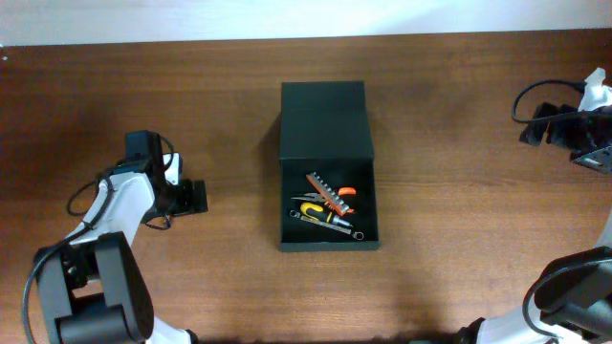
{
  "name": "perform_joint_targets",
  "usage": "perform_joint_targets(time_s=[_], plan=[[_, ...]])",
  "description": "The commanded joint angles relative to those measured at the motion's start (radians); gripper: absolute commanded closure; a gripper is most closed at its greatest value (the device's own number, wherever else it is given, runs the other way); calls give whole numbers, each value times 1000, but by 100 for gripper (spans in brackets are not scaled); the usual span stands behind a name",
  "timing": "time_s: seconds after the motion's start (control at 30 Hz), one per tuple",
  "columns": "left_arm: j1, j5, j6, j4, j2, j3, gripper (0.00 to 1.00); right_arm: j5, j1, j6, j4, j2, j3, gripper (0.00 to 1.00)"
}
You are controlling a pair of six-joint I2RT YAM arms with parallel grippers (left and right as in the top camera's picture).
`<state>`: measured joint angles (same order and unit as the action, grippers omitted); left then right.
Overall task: Pack container
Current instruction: 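Lower the left gripper and grasp the red-black pliers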
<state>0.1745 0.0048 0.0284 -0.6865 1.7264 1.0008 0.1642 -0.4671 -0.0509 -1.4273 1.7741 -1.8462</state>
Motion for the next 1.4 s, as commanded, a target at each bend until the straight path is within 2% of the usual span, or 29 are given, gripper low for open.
perform_joint_targets(time_s=[0.0, 0.2, 0.57, 0.67, 0.83, 1.0, 1.37], plan=[[12, 14, -13, 13, 39, 18, 1, 12, -3, 7, 3, 2, 7, 1], [12, 13, -13, 51, 60, 18, 1, 12, -3, 7, 2, 2, 7, 1], [12, -100, -14, 58, 61, 18, 4, 13, -3, 7, 2, 2, 7, 1], [12, -100, -18, 58, 61, 18, 16, 12, -3, 7, 2, 2, 7, 1], [11, -100, -17, 58, 61, 18, 21, 13, -3, 7, 2, 2, 7, 1], [11, -99, -18, 58, 75, 17, 37, 12, -3, 7, -4, 2, 7, 1], [11, -99, -17, 64, 108, 17, 40, 12, -3, 7, -20, 2, 7, 1]])
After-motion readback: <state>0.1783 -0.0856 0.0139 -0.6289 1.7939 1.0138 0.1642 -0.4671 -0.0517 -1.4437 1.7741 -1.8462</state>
